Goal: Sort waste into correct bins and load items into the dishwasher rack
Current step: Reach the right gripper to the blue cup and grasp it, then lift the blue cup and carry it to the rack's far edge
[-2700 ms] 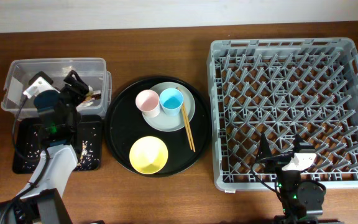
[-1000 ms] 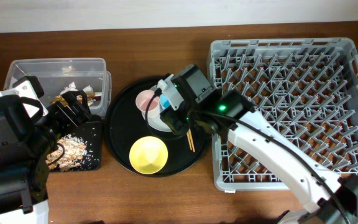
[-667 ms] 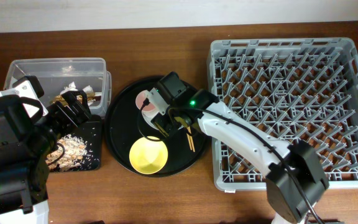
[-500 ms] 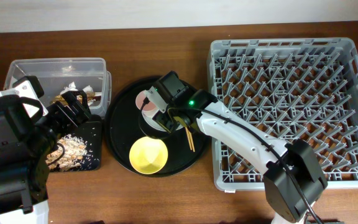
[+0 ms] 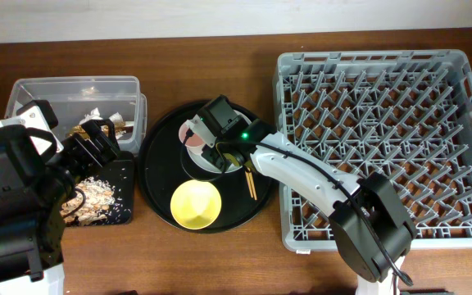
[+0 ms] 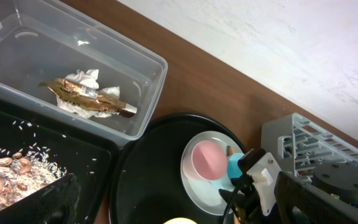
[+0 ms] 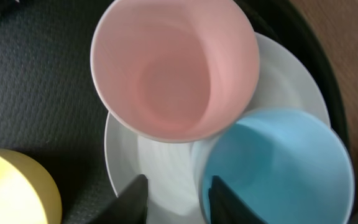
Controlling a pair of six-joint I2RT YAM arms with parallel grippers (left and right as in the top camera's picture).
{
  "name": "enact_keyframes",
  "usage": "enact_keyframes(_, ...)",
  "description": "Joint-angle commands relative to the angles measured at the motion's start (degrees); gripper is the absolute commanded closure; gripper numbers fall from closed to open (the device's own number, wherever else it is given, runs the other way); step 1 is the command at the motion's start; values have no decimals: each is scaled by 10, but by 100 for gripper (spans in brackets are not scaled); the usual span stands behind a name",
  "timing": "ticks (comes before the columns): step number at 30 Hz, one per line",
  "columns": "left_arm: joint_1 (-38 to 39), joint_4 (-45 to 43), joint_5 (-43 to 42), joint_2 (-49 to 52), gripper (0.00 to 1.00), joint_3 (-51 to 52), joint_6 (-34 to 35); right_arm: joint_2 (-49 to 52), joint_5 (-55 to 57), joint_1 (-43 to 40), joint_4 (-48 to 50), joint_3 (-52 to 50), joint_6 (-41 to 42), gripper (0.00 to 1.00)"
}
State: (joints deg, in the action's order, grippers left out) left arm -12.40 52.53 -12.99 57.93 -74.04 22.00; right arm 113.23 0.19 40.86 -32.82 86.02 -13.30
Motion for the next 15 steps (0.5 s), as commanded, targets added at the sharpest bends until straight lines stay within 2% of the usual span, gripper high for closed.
enact_keyframes(1,-1,-1,6,-1,1,-4,-11,9,5,-1,-8,-2,0,70)
enact_keyframes(6,-1,-1,6,-1,1,-4,-11,9,24,-1,-26,-3,0,75)
enact_keyframes(10,-1,-1,6,-1,1,-4,-11,9,38,-1,-27,-2,0,96)
enact_keyframes(13,-1,-1,6,-1,1,-4,-11,0,48,-1,-33,11,0,96)
enact_keyframes(15,-1,-1,6,-1,1,-4,-11,-50,48,-1,-68,59,1,96)
